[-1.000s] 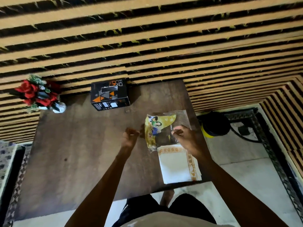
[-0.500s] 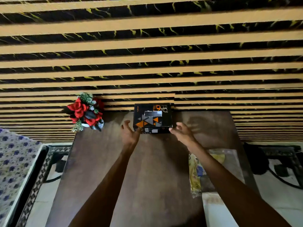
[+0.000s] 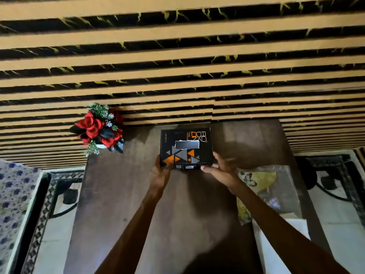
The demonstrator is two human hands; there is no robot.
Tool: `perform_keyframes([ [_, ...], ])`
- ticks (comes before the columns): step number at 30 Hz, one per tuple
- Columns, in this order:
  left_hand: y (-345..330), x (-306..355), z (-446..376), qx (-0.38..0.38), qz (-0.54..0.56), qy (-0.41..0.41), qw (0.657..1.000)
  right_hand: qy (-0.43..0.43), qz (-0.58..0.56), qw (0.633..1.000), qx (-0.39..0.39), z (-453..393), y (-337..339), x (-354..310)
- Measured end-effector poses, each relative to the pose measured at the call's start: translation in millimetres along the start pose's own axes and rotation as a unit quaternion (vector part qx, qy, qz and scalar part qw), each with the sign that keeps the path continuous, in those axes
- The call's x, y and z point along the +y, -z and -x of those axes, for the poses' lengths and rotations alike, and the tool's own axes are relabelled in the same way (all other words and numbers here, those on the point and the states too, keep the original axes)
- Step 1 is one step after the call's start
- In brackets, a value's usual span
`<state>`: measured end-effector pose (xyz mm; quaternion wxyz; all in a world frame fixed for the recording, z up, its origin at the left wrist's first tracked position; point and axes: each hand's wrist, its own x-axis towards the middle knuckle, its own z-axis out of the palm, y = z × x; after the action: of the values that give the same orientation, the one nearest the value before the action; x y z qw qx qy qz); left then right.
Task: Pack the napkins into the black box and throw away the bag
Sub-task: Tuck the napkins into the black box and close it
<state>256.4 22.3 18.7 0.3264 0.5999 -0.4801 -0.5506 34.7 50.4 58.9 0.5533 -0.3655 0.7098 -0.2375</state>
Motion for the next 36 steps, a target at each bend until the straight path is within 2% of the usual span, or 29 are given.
perform_keyframes([
  [3,5.2,-16.4,47.1,0.009,-0.030,0.030,0.999,0.004,-0.022,1.000,0.013,50.8,-8.2,24.6],
  [11,2.8,-58.7,199.8,0.030,-0.053,0.069,0.996,0.022,0.104,0.994,0.005,157.0,-26.1,120.9],
  [13,2.5,-64.5,222.0,0.036,-0.054,0.068,0.996,0.036,0.095,0.995,0.001,170.4,-30.0,131.6],
  [16,3.6,-68.1,246.8,0.058,-0.059,0.080,0.993,0.025,0.035,0.999,-0.016,185.3,-38.9,136.1],
  [20,9.6,-77.6,258.7,0.062,-0.062,0.092,0.992,0.027,0.031,0.999,-0.031,191.9,-51.8,150.6],
  [22,9.0,-76.6,260.2,0.070,-0.074,0.111,0.989,0.023,0.032,0.999,-0.022,191.4,-55.2,154.2],
  [24,5.3,-71.6,257.3,0.099,-0.117,0.097,0.983,0.026,0.044,0.999,-0.001,184.3,-53.7,155.2],
  [26,0.9,-67.3,247.1,0.118,-0.229,0.021,0.966,0.024,0.034,0.999,0.019,174.2,-49.2,156.5],
  [27,-1.6,-65.7,239.2,0.097,-0.298,-0.028,0.949,0.020,0.025,0.999,0.033,167.6,-46.2,157.4],
  [29,-11.1,-58.9,222.0,0.014,-0.416,-0.098,0.904,0.015,0.021,0.998,0.055,154.1,-41.5,154.7],
  [31,-23.7,-49.5,204.8,-0.080,-0.500,-0.134,0.852,0.010,0.032,0.997,0.063,144.7,-38.2,145.9],
  [34,-37.2,-38.4,180.7,-0.167,-0.567,-0.168,0.789,0.002,0.049,0.997,0.062,135.1,-36.4,135.5],
  [36,-41.4,-34.2,167.4,-0.190,-0.566,-0.170,0.784,0.014,0.059,0.996,0.061,130.4,-36.6,131.6],
])
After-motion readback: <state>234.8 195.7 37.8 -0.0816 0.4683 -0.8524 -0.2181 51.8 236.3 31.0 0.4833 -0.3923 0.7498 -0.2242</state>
